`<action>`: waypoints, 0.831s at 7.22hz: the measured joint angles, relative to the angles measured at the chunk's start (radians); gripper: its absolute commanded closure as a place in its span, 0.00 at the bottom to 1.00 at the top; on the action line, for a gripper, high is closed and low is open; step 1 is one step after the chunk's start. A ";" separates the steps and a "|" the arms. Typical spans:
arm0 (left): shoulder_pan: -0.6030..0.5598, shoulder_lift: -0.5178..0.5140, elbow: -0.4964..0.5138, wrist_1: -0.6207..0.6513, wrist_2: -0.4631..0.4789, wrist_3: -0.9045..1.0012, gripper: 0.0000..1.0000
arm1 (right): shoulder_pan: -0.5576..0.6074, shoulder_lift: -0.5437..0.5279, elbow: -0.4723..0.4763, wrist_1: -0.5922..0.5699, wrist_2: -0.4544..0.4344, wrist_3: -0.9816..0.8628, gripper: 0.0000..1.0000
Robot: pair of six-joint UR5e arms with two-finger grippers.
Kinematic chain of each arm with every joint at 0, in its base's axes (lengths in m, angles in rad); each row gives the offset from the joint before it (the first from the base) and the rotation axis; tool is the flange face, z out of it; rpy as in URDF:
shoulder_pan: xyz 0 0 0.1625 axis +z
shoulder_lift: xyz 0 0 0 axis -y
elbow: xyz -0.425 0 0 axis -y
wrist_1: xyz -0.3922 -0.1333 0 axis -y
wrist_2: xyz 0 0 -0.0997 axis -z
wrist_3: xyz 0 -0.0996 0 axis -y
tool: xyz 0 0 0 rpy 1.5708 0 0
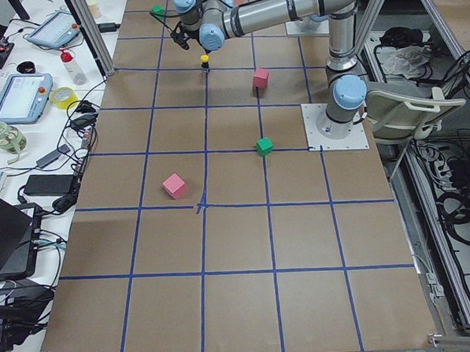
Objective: Align button upright
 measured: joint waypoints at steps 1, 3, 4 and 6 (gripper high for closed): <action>-0.003 0.055 0.003 -0.052 0.082 0.162 0.00 | 0.000 0.000 0.000 0.000 0.000 0.000 0.00; -0.005 0.153 0.005 -0.130 0.210 0.457 0.00 | 0.000 0.000 0.000 0.000 0.000 0.000 0.00; -0.005 0.196 0.003 -0.153 0.242 0.558 0.00 | 0.000 0.000 0.000 0.000 0.000 0.000 0.00; -0.006 0.261 0.003 -0.185 0.259 0.737 0.00 | 0.000 0.000 0.000 -0.008 0.004 0.000 0.00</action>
